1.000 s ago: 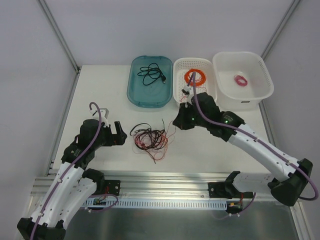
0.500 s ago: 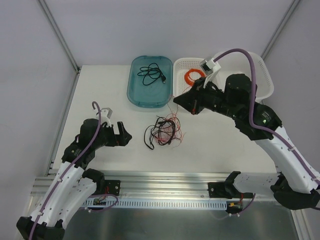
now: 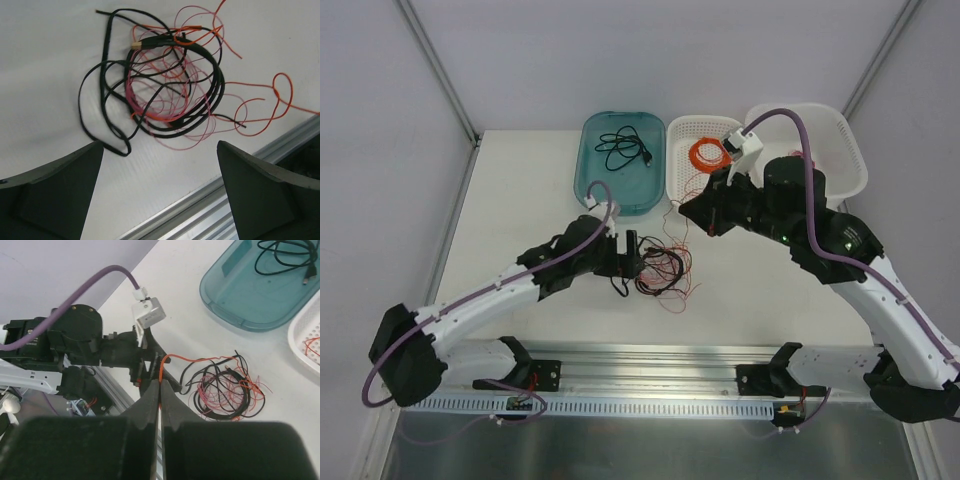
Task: Untangle the cables
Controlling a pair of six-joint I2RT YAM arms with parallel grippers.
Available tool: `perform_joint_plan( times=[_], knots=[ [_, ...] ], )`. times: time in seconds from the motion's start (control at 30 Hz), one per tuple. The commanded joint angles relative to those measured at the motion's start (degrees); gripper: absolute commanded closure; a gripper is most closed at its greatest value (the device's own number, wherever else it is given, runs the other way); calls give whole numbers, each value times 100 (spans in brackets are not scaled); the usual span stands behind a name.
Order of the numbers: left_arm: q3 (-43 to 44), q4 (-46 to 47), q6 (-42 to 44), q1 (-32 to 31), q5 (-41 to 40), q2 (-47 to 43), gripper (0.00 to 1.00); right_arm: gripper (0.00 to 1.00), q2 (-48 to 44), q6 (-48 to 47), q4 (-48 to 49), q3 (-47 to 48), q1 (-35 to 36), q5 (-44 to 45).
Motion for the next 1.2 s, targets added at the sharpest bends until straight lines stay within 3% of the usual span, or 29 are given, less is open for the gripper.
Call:
perform_joint_plan(
  times=[0.0,0.17,0.37,0.6,0.83,1.17],
  knots=[
    [765,643,-386,-482,-897,980,1,99,-368,-118,-209,45,33,477],
    [1890,669,-606,-1149,-1617,2433,1,99,-579,-39,-350,-236,41,776],
    [2454,652,-1230,-1344,-1882,3892,1,99,-825,-12,-561,-246,33,1083],
    [2964,-594,-1617,-1301,-2479,4965,4,99,-949,-205,-1026,325,24,1329],
    [2246,-1369,-1705,-633,-2849,4502,8,99,-966,-601,-1693,1186,33,2005],
    [820,-1467,-1591,650,-2981,3139,7,99,-1089,-1111,-2046,1995,24,3035]
  ],
)
